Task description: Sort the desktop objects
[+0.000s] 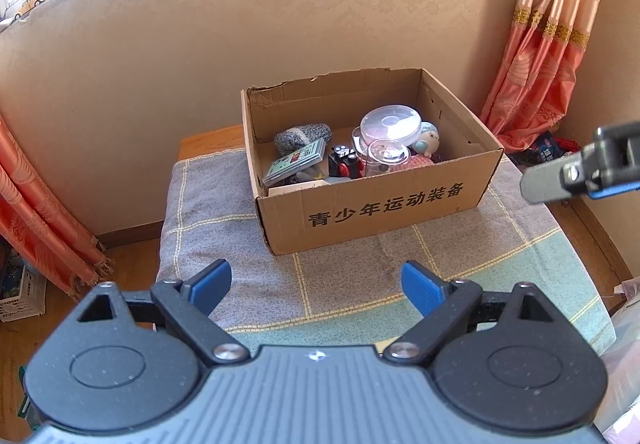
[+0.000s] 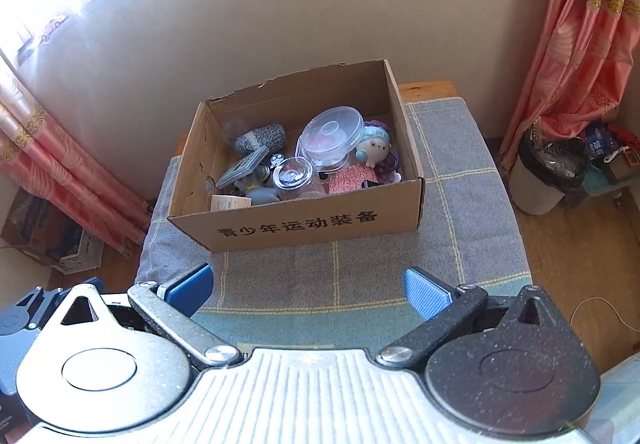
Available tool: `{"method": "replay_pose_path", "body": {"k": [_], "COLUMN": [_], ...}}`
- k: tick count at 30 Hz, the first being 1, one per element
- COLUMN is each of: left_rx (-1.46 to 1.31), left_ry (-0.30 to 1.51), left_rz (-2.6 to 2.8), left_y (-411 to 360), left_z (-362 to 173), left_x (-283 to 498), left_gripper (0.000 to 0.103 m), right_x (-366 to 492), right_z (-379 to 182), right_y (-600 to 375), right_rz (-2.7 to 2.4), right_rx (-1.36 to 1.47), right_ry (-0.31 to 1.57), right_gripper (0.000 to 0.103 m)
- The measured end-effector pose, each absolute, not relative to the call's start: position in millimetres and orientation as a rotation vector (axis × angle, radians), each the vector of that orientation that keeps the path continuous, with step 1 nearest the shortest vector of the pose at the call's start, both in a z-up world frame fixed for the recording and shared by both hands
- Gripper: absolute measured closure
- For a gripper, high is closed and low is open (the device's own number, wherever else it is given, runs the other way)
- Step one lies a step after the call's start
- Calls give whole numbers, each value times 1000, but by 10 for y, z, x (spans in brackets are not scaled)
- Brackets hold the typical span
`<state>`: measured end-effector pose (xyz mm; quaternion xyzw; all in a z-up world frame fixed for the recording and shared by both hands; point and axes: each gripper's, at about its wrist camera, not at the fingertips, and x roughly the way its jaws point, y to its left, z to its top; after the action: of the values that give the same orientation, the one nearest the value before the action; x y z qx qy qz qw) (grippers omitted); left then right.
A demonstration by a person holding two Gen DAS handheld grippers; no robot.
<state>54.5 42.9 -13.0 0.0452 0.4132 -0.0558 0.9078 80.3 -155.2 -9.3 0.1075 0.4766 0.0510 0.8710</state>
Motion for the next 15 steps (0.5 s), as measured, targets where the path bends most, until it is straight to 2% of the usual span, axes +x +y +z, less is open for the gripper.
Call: {"method": "replay_pose_path", "body": {"k": [15], "left_rx": [75], "left_ry": [831], "left_rz": [-119], "left_y": [276], "left_z": [47], "left_x": [398], "left_gripper": [11], "right_x": [430], "right_z": [-109], "right_y": [-1505], "right_rz": [93], "right_rx": [206], "right_ry": [980], "right_gripper": [0]}}
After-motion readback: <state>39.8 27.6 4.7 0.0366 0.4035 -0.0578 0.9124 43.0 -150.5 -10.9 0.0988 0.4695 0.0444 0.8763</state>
